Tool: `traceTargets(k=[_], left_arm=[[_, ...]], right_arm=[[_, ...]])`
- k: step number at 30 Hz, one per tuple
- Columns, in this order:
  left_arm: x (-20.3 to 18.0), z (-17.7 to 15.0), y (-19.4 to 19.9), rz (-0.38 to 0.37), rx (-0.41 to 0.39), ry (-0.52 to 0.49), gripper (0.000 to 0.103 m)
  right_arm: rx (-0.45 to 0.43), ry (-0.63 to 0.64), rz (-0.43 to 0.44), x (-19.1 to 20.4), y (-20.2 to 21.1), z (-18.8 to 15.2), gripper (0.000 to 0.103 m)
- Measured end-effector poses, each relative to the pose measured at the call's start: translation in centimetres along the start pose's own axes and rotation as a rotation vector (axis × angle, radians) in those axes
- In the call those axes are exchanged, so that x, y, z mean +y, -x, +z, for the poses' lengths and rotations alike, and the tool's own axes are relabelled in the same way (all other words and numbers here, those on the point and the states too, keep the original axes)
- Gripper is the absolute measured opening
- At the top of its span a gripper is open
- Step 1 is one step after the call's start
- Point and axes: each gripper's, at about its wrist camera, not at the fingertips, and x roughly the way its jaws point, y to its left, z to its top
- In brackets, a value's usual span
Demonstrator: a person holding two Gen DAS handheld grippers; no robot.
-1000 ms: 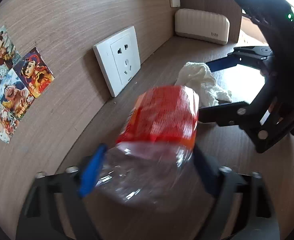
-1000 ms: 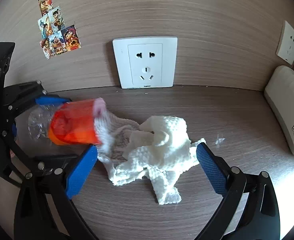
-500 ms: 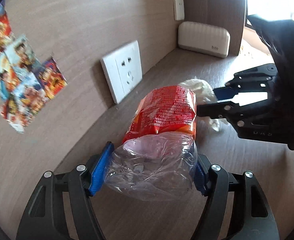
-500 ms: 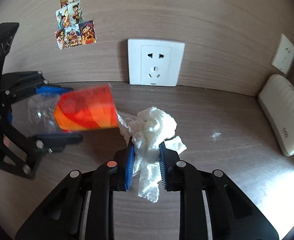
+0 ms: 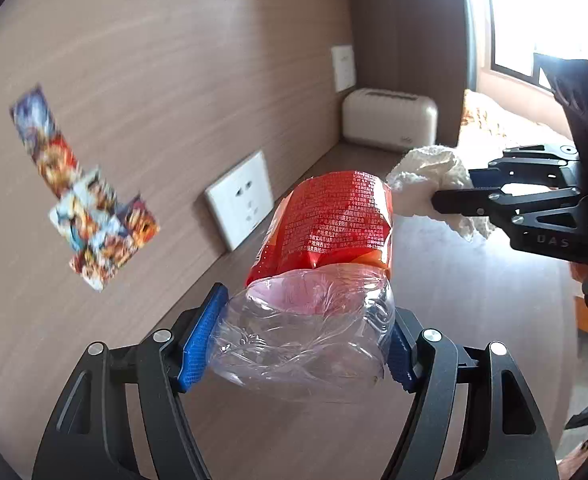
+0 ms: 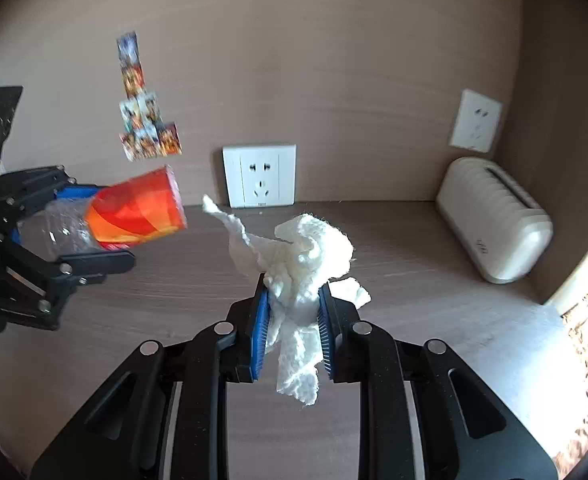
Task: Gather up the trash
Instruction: 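Carry the bottle and tissue over the white trash bin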
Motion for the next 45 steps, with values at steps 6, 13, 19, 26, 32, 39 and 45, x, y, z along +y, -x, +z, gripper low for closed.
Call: traceTargets(k=[6, 13, 19, 26, 32, 39, 45], left_arm=[[-4.4, 1.7, 2.8, -0.023, -0.043, -0.034, 0.069], [-11.6, 3.4, 5.2, -0.080, -0.067, -0.089, 0.069], [-19.0, 4.0, 7.5, -0.172, -0.093, -0.123, 0.069], [-27.6, 3.3, 9.0, -0.270, -0.083, -0.170, 0.069], [-34.2, 2.5, 8.9, -0.348, -0.061, -0.229, 0.069], [-40.9, 1.4, 7.3, -0.424, -0.006, -0.287, 0.069], [-46.0, -0.8, 3.7, -0.480, 0.081, -0.327, 0.069]], right_arm=[[-0.059, -0.036, -0.031, -1.2, 7.1, -1.6, 0.024], [-0.094, -0.091, -0.087, -3.3, 15.2, -5.0, 0.024], [-0.114, -0.164, -0.154, -5.3, 22.7, -9.4, 0.025], [-0.118, -0.253, -0.253, -7.9, 29.4, -14.7, 0.025], [-0.102, -0.332, -0.327, -9.7, 33.7, -19.5, 0.025], [-0.077, -0.426, -0.377, -11.6, 36.6, -24.7, 0.026], [-0.030, -0.530, -0.385, -13.7, 35.6, -30.0, 0.028]])
